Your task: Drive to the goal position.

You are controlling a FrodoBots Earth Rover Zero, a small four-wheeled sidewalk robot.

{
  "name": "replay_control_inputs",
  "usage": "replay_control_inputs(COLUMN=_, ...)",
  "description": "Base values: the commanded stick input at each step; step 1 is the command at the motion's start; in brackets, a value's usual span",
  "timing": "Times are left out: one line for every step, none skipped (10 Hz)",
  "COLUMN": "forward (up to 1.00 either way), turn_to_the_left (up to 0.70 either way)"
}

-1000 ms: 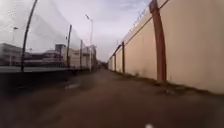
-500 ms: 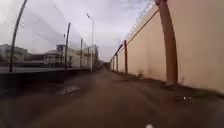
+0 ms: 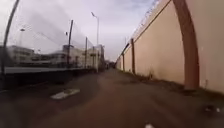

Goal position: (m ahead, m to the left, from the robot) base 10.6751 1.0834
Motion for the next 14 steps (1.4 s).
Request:
replay_control_inputs(forward=1.00, turn_to_the_left=0.00)
replay_control_inputs(forward=1.00, turn_to_the_left=0.00)
replay_control_inputs(forward=1.00, turn_to_the_left=0.00)
replay_control_inputs(forward=1.00, turn_to_the_left=0.00)
replay_control_inputs(forward=1.00, turn_to_the_left=0.00)
replay_control_inputs(forward=1.00, turn_to_the_left=-0.25)
replay_control_inputs(forward=1.00, turn_to_the_left=-0.40)
replay_control_inputs(forward=1.00, turn_to_the_left=-0.40)
replay_control_inputs(forward=1.00, turn_to_the_left=-0.12)
replay_control_inputs(forward=1.00, turn_to_the_left=0.00)
replay_control_inputs(forward=1.00, turn_to_the_left=0.00)
replay_control_inputs(forward=1.00, turn_to_the_left=0.00)
replay_control_inputs(forward=1.00, turn_to_the_left=0.00)
replay_control_inputs(forward=1.00, turn_to_the_left=0.00)
